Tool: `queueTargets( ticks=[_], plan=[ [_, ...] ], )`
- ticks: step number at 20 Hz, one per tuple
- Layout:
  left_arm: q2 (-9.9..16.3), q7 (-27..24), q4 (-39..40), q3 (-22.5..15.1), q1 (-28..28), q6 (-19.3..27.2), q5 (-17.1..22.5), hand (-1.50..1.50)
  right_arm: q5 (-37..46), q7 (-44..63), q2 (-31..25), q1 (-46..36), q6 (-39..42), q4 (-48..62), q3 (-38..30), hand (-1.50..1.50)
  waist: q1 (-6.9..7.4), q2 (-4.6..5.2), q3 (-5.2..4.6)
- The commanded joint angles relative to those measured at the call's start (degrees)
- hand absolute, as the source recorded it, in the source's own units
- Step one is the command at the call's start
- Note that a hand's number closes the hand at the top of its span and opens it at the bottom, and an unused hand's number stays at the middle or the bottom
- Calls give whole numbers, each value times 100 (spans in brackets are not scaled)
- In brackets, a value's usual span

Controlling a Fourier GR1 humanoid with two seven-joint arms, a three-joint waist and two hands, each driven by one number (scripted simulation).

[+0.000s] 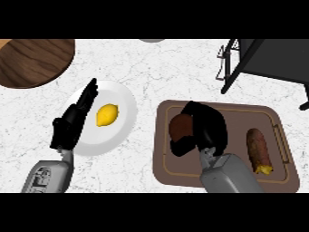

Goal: Pick the cupcake from the tray and place it in the tiered shelf

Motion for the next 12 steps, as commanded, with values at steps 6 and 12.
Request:
queueTargets(
  ticks=[6, 12],
  plan=[
    [84, -63, -338, 6, 404, -65, 39, 0, 225, 1240, 97, -977, -1807, -803, 688, 150, -19, -40, -3],
    [169, -2, -230, 185, 227, -199, 219, 0, 897, 2087, 97, -1576, -1245, -1443, 468, 150, -107, -35, -5]
  ],
)
